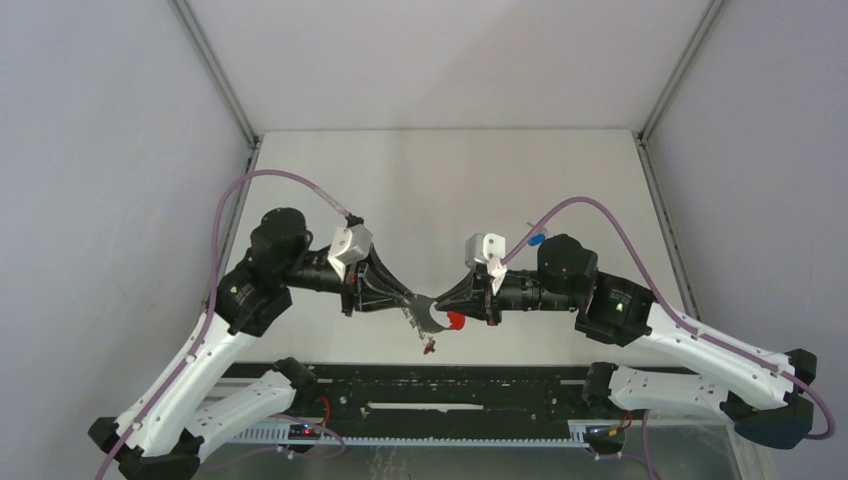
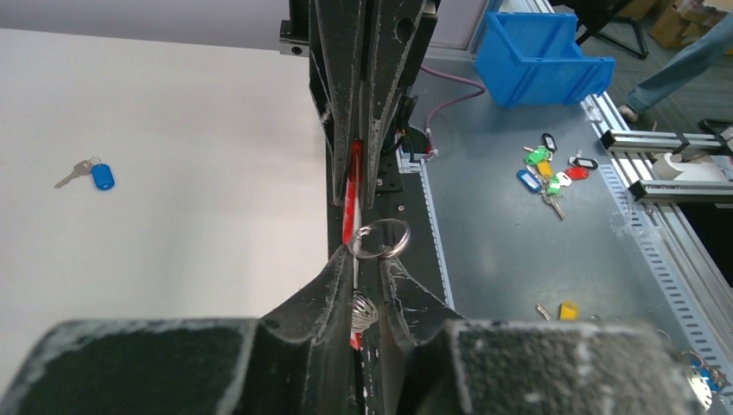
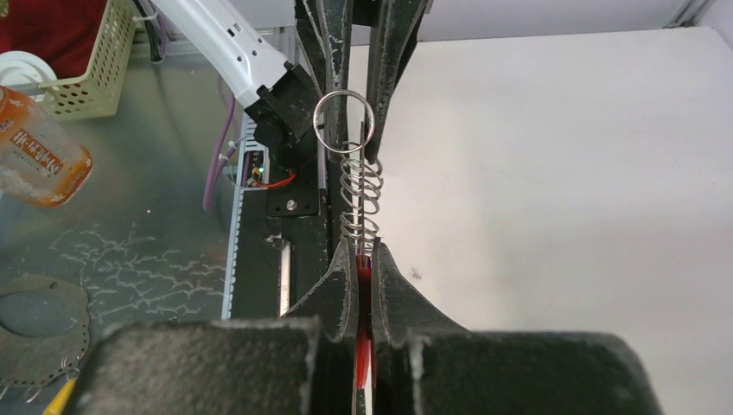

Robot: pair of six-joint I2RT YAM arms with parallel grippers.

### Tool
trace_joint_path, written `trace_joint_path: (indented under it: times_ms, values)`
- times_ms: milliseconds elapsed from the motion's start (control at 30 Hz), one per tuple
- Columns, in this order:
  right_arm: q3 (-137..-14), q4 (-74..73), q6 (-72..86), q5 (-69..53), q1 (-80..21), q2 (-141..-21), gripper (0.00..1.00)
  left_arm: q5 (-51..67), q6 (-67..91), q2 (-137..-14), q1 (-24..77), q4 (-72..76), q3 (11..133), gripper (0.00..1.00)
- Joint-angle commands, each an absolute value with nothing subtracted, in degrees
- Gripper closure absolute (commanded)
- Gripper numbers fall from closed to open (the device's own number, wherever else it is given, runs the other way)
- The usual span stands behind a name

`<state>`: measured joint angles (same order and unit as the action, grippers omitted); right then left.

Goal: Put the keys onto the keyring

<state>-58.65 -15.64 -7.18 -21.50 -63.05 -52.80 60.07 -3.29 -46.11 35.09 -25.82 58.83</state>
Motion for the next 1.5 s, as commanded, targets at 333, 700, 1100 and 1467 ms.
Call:
trace_joint_path:
  times_ms: [333,700,1100,1467]
  values:
    - [-60.42,-13.64,-6.33,-22.74,-63.19,-53.26,1.00,64.51,-1.91,-46.23,34.79,-21.73,60.48,0.89]
    - [-60.47,-13.97,-5.93,-27.57,-61.51,-53.48,1.00,65.65,-9.85,-45.34,34.80,-28.00,62.86,0.85]
    - [-60.42,-13.80,-5.35,-29.95,-60.91,-53.43,1.00,57.28,-28.78,-43.72,34.89,-36.85,64.51,0.58]
    - [-60.46,-14.44,-5.25,-31.33,-60.86,-53.35,1.00,52.91,-52.65,-44.24,35.02,-51.24,69.86,0.60]
